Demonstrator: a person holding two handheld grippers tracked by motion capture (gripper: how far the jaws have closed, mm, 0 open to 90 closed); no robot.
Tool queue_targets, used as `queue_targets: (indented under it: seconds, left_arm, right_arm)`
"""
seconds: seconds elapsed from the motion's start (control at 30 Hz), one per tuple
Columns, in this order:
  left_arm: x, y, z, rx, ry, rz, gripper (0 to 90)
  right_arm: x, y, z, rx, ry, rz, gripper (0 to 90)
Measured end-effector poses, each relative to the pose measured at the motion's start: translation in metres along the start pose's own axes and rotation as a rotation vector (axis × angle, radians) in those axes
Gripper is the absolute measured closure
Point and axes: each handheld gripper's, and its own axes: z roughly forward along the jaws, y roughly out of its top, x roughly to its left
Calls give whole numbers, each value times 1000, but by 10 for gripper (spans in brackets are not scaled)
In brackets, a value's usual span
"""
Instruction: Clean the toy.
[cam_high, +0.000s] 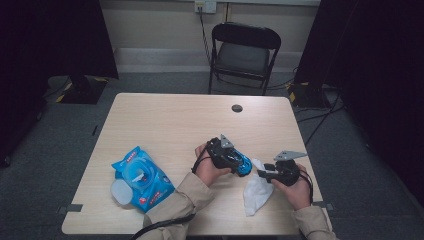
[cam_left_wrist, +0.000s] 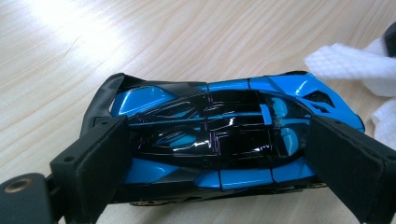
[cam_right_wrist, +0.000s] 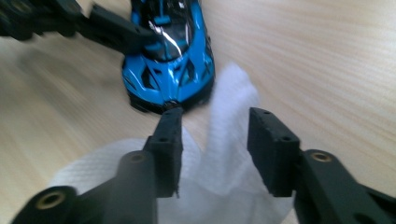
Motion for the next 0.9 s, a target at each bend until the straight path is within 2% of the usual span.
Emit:
queue_targets:
  seconds: [0.1,0.27,0.4,0.53,0.67,0.73,0.83,0.9]
  left_arm:
    - [-1,0,1,-5,3,-4,60]
    - [-1,-1,1,-9,4,1,58]
    - [-2,-1,1,-17,7,-4,56]
    - [-4,-1,2,-18,8,-8,43]
    - [-4,-1,2,-13,15,0,37]
    - [-4,-1,2,-16,17,-1,33]
    - [-5,-2,3,-23,19,-3,25]
    - [-5,-2,3,-26,21,-6,18]
  right_arm:
    - [2,0,-13,-22,18,18,456]
    - [14,-15,-19,-15,33,-12,401]
    - [22,-27,-10,57,34,-55,379]
    - [26,-28,-6,83,4,-92,392]
    - [27,-31,-5,84,-22,-119,435]
    - [28,-31,-4,81,-44,-113,477]
    - [27,-31,-4,67,-69,-103,662]
    - [24,-30,-4,66,-76,-96,739]
